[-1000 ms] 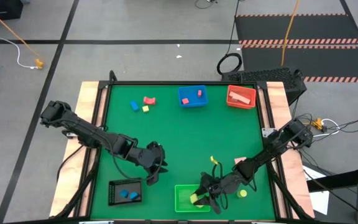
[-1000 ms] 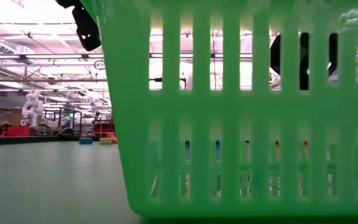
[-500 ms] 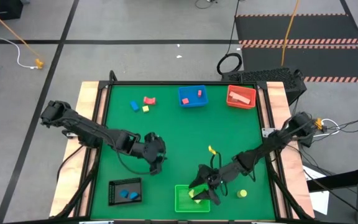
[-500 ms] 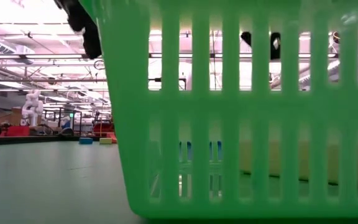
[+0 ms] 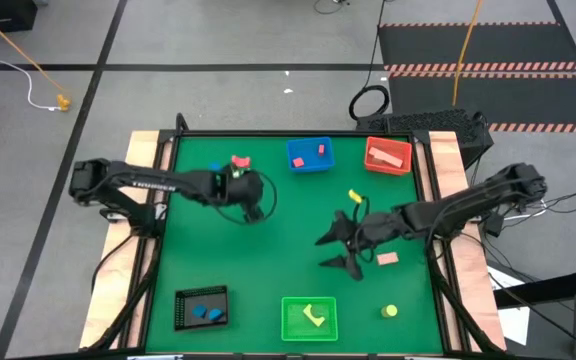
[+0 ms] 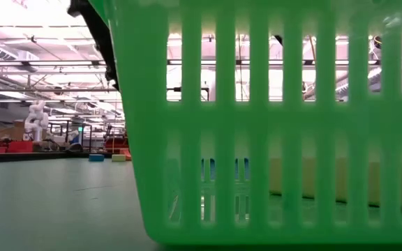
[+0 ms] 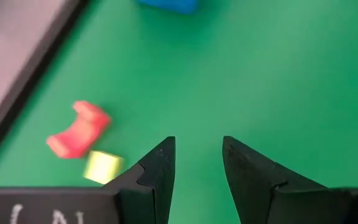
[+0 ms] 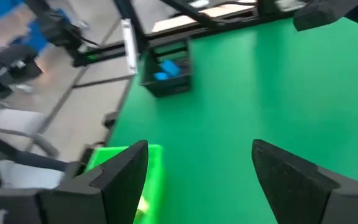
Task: Sort & place blocks by color
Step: Put the pink block into the blue bin
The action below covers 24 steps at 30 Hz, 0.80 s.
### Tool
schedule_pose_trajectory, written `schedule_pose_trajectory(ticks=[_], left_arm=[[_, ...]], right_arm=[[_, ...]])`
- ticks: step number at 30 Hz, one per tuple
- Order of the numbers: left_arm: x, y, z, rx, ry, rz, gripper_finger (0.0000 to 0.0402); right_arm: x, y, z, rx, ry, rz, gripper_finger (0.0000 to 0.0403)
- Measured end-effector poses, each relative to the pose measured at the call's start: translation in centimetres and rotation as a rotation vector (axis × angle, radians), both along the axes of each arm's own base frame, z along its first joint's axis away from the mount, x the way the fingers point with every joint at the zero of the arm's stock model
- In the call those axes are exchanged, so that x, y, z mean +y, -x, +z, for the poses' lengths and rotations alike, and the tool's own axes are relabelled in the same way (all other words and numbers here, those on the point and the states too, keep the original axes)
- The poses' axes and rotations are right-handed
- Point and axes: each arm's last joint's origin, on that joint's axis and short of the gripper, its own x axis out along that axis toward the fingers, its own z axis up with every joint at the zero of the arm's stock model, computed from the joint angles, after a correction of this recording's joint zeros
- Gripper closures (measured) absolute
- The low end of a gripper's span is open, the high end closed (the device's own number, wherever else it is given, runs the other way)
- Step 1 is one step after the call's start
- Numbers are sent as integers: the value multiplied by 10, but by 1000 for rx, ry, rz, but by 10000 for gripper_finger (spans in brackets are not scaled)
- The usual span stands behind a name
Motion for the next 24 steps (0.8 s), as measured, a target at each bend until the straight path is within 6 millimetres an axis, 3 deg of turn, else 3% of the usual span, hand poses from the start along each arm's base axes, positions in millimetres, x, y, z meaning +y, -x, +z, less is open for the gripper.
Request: schedule_pose_trajectory(ticks=[7,10,17,24], left_arm=[[73,20,0,-33,33,290,266],[95,29,1,-85,55,433,266],[113,25,-5,-162,57,517,266],[121,7,-44,-99,79,525,266]], right_arm=[[-26,7,-2,71,183,-172,124],[-36,8,-6,108,248,-229,124],[-59,10,-20,148,276,-317,124],[-78,14,-32,173,263,-396,124]])
